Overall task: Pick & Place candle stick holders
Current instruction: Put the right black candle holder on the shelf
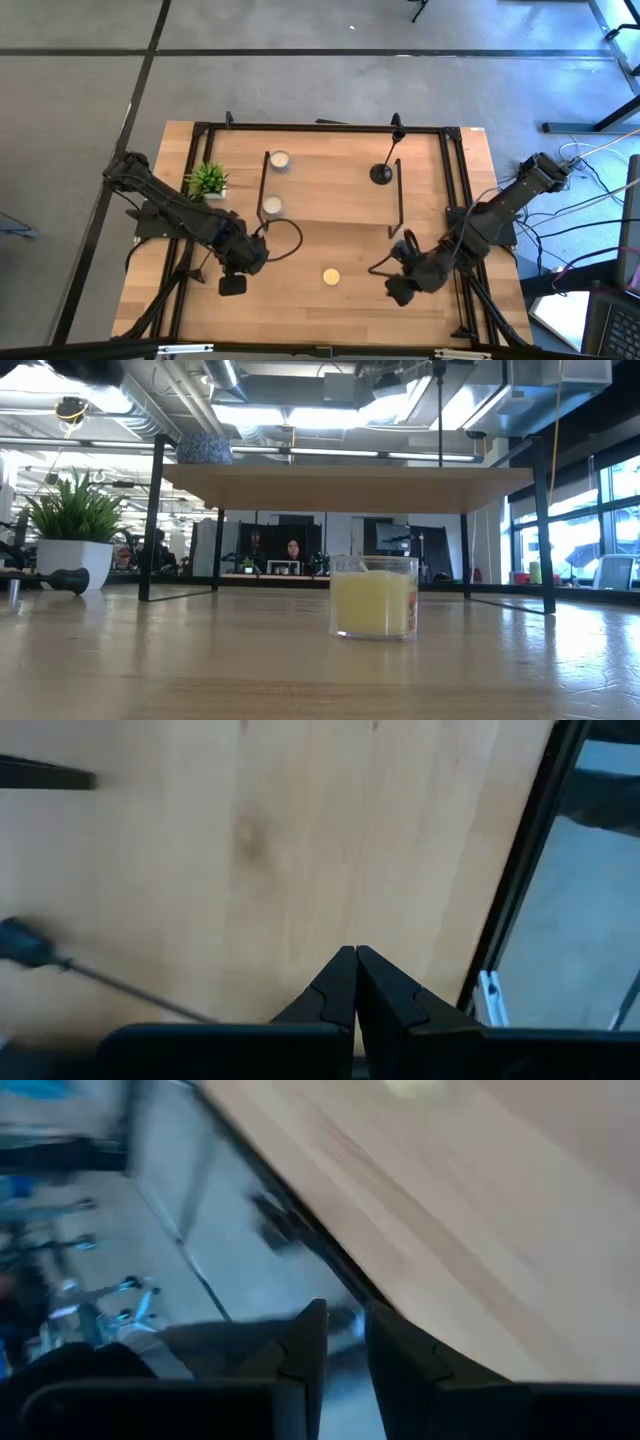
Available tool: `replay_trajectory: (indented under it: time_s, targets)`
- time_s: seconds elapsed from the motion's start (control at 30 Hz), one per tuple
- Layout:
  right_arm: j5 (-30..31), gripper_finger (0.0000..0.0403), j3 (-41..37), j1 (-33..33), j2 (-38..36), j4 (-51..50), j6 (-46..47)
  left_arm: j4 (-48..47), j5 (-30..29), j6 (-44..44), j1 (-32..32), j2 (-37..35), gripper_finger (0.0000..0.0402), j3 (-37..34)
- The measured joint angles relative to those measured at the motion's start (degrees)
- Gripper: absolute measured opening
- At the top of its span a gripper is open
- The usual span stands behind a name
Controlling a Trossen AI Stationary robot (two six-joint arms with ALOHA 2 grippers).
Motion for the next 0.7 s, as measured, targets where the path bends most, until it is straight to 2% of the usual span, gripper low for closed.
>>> replay_trajectory:
  time_s: [0.17,0.27,0.37,0.57,0.7]
  targets:
    - [-8.55,0.0085,0.0,5.64,0.02,-14.14,17.51,9.06,0.17,-1.99,-1.34,0.02,0.0001,-5.32]
    - [-12.92,0.0108,0.0,8.85,0.02,-20.97,25.1,13.99,0.16,-2.93,-1.73,0.02,0.0003,-7.18]
    - [-14.11,0.0142,0.0,11.21,0.02,-25.26,29.71,16.96,0.08,-3.09,-1.81,0.02,0.0002,-7.82]
    - [-12.24,0.0201,-0.5,13.39,1.73,-27.63,23.29,17.54,-1.15,-3.11,-1.77,0.02,0.0003,-7.82]
    - [-17.76,0.0213,-2.49,15.12,4.69,-26.38,15.29,17.57,-2.46,-3.22,-1.94,0.02,0.0001,-7.82]
